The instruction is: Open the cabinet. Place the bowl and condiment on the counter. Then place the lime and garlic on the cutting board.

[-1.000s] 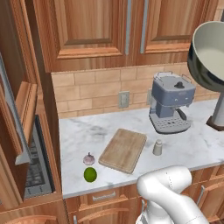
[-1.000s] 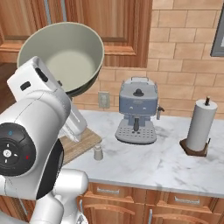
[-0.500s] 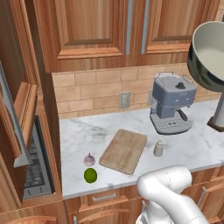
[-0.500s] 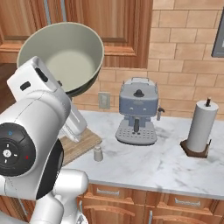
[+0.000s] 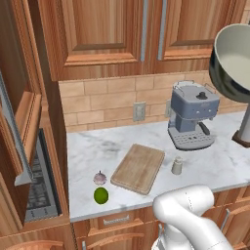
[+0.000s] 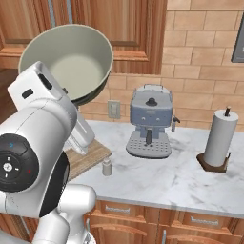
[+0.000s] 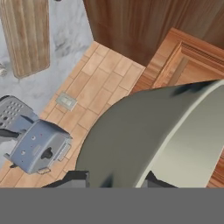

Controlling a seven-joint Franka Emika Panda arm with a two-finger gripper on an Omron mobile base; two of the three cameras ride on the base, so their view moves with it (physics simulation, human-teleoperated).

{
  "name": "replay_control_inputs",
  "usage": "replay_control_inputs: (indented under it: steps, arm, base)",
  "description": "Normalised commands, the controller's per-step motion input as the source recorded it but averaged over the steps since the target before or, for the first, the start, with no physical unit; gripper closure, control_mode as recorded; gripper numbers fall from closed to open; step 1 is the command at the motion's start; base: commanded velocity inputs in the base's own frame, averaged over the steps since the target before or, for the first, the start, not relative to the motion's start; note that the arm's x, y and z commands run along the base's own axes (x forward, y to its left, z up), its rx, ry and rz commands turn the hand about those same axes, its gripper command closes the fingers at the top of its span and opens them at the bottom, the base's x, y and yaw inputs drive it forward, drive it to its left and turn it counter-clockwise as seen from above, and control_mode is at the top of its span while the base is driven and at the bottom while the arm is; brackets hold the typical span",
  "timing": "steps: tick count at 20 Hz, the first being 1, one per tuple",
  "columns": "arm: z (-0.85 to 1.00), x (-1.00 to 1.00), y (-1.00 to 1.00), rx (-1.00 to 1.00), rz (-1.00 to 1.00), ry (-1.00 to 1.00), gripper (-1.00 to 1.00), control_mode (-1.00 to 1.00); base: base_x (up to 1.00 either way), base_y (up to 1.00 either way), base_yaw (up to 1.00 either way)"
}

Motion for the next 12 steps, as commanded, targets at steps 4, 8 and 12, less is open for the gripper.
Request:
replay_control_inputs:
  steps: [4,8,12]
  arm:
    - [0.00,0.00,0.00,0.00,0.00,0.00,1.00,-1.00]
    - [-0.04,0.00,-0.04,0.00,0.00,0.01,1.00,-1.00]
    - [-0.20,0.00,-0.26,0.00,0.00,0.07,1.00,-1.00]
  base:
    - [0.06,0.00,0.00]
    - [0.00,0.00,0.00]
    - [0.00,0.00,0.00]
